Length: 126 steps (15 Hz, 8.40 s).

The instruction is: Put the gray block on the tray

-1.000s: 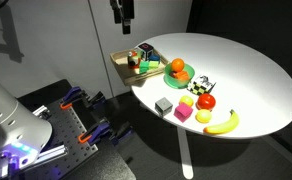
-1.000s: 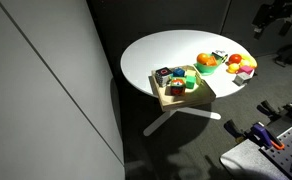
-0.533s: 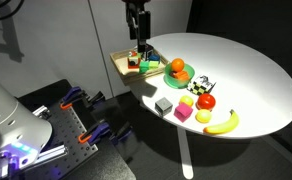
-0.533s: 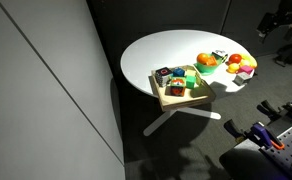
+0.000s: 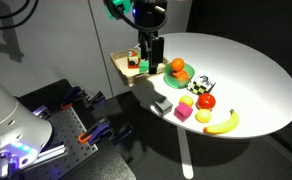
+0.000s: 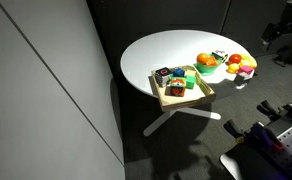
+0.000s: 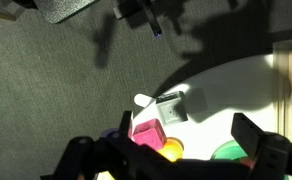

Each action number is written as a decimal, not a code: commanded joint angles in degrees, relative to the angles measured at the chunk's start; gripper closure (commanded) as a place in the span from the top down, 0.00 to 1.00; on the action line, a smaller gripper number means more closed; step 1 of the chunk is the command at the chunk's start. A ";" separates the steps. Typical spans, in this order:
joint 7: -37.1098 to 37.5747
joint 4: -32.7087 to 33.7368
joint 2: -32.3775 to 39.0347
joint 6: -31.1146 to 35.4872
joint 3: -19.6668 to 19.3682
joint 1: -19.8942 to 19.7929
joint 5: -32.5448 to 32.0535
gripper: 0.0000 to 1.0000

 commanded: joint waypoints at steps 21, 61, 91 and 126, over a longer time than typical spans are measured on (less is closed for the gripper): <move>-5.07 0.53 9.13 13.40 -2.96 1.21 4.40 1.00; -14.81 13.85 42.78 31.24 -3.45 3.69 5.23 1.00; -12.50 7.79 26.00 30.77 5.06 6.42 17.47 0.27; -1.93 21.06 30.74 18.21 5.09 18.09 8.87 0.27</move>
